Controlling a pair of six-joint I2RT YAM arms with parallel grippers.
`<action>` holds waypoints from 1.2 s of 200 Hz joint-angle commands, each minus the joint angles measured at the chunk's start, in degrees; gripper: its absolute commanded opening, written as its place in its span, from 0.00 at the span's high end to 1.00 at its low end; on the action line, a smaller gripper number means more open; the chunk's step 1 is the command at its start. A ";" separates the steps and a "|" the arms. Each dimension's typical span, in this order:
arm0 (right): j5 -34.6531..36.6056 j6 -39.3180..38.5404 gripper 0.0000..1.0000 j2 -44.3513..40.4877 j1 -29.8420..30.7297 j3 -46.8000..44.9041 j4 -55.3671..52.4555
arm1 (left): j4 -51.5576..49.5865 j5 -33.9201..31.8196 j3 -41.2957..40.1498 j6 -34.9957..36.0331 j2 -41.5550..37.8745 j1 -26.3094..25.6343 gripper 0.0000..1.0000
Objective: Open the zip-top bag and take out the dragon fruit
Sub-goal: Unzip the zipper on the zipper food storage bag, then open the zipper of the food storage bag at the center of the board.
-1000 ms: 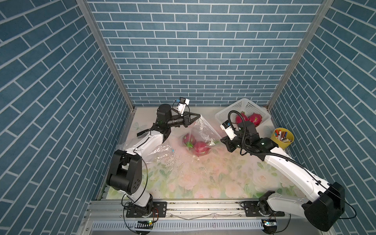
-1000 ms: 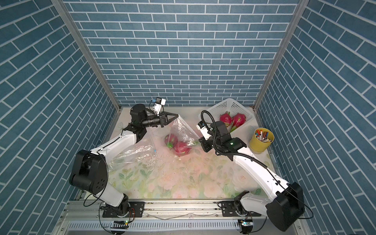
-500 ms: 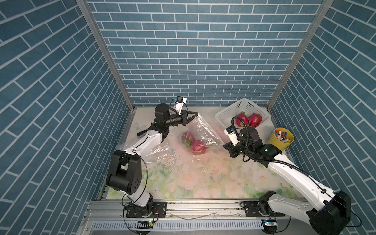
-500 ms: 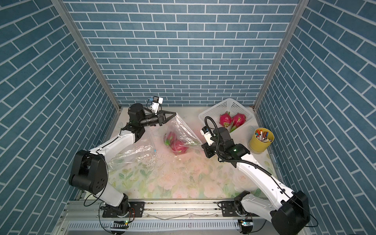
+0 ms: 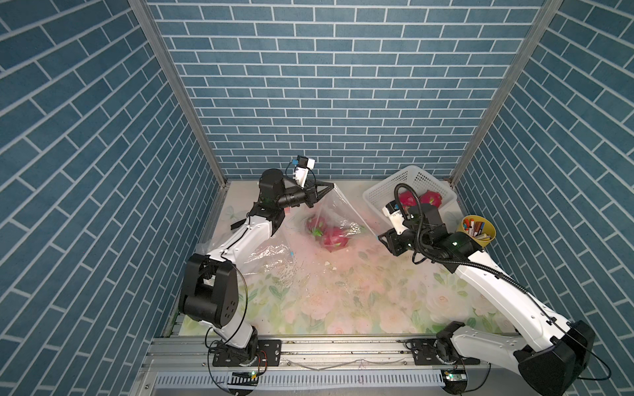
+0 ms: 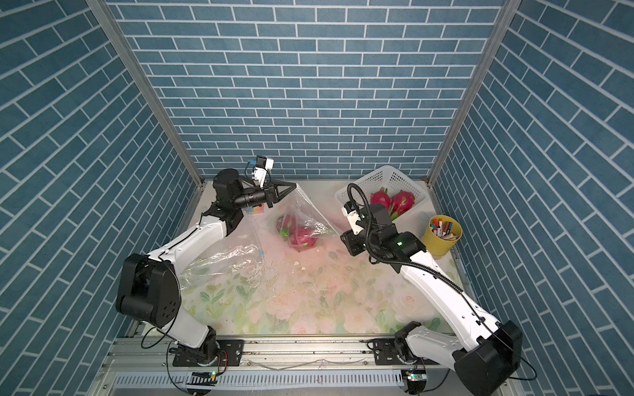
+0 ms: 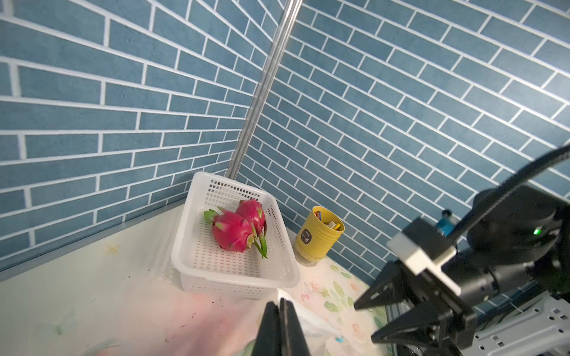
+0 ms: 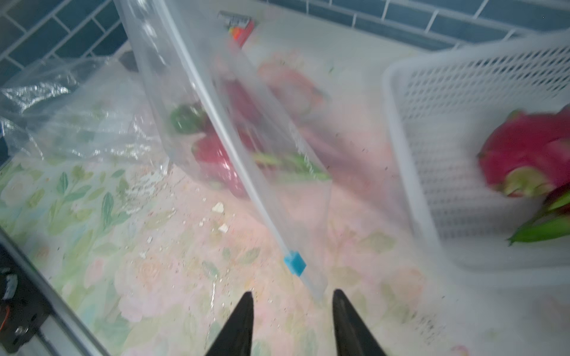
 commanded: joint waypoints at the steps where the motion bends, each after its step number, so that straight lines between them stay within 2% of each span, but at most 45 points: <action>1: 6.59 -2.76 0.55 3.08 -1.05 3.65 5.42 | -0.48 3.33 -0.16 3.26 -1.96 -0.95 1.00; 29: 4.44 -5.10 0.52 11.54 -2.63 8.48 8.67 | -1.13 4.81 -2.29 5.36 -3.93 -1.33 1.00; 43: 0.16 -6.38 0.45 16.41 -3.08 10.61 9.06 | -1.75 5.08 -2.79 6.40 -4.55 -1.43 1.00; 58: -7.65 -6.57 0.42 20.17 -2.95 11.66 9.73 | -2.32 4.49 -3.65 7.17 -4.86 -1.43 1.00; 62: -9.37 -6.27 0.38 20.94 -2.95 11.87 9.77 | -2.56 4.11 -3.80 7.39 -4.83 -1.44 1.00; 77: -15.32 -6.05 0.34 22.52 -1.87 12.05 9.44 | -3.03 2.70 -4.82 7.80 -4.74 -1.39 1.00; 91: -16.85 -6.83 0.30 22.42 0.42 11.02 9.01 | -2.61 0.91 -6.27 7.24 -4.73 -1.43 1.00; 111: -19.42 -5.45 0.19 21.22 3.84 7.65 12.15 | 1.29 -2.72 -9.29 4.81 -5.38 -1.44 1.00; 160: -20.67 2.21 0.08 22.97 8.95 1.98 23.27 | 12.08 -11.78 -20.11 -2.42 -9.08 -1.89 1.00; 206: -17.57 8.19 0.10 30.34 11.53 1.69 31.08 | 14.97 -20.61 -27.18 -4.60 -15.46 -2.01 1.00; 214: -16.78 8.99 0.12 31.78 11.93 2.39 31.59 | 14.16 -23.21 -27.85 -4.60 -16.67 -2.05 0.96; 220: -16.15 9.34 0.14 32.88 12.11 3.07 31.57 | 12.31 -26.33 -28.24 -4.73 -17.64 -2.05 0.88; 235: -14.85 10.43 0.19 35.08 12.56 4.45 31.71 | 5.42 -34.98 -28.74 -6.15 -20.37 -2.06 0.53; 240: -14.66 10.76 0.20 35.68 12.71 4.69 31.93 | 3.37 -37.35 -29.19 -6.55 -21.47 -2.06 0.45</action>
